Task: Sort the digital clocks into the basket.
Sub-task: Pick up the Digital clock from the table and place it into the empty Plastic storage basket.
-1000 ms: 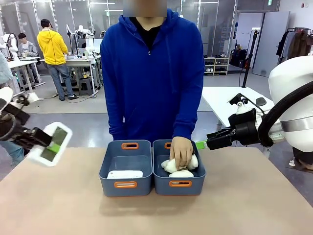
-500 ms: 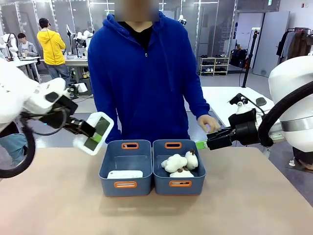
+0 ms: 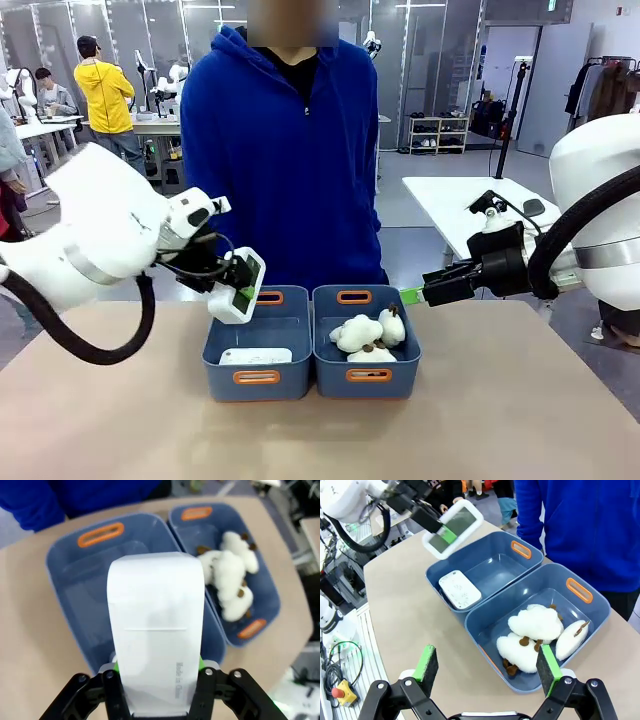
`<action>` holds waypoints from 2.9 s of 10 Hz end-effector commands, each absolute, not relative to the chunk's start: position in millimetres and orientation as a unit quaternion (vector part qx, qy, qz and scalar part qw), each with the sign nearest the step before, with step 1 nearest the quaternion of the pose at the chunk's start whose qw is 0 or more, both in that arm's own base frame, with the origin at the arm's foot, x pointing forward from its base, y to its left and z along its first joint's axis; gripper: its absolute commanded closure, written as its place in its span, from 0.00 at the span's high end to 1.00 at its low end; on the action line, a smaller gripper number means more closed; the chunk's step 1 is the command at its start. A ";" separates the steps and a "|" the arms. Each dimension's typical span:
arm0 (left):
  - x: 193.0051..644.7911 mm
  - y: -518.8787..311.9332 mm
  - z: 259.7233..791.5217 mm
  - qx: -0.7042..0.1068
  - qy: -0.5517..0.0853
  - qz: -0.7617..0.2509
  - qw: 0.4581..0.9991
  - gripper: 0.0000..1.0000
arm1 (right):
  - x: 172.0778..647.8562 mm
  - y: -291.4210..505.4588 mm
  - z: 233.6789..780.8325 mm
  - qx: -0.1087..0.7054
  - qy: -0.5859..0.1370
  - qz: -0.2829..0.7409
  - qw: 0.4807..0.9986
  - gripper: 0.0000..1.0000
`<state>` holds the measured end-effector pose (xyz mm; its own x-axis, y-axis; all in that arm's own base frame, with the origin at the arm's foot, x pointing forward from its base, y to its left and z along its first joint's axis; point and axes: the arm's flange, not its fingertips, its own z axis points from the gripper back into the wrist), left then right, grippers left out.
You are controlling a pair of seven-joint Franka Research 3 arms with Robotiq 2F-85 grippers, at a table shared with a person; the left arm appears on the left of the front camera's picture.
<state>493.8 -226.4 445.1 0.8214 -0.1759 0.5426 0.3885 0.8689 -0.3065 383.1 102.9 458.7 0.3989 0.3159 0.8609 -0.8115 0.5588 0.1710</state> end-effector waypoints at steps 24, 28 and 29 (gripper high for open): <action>510.7 -227.7 385.0 -0.167 -0.286 -0.091 0.939 1.00 | 384.1 100.2 456.1 0.299 -0.413 0.369 0.777 1.00; 506.6 -202.0 419.5 -0.212 -0.251 -0.105 0.939 1.00 | 384.1 100.2 456.1 0.299 -0.413 0.369 0.777 1.00; 501.9 -180.8 445.0 -0.256 -0.230 -0.104 0.933 1.00 | 384.1 100.2 456.1 0.299 -0.413 0.369 0.777 1.00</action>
<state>506.0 -217.4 419.5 0.8435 -0.0708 0.5324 0.2887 0.8956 -0.3384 383.2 102.9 458.5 0.3992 0.3161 0.8607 -0.8114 0.5588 0.1711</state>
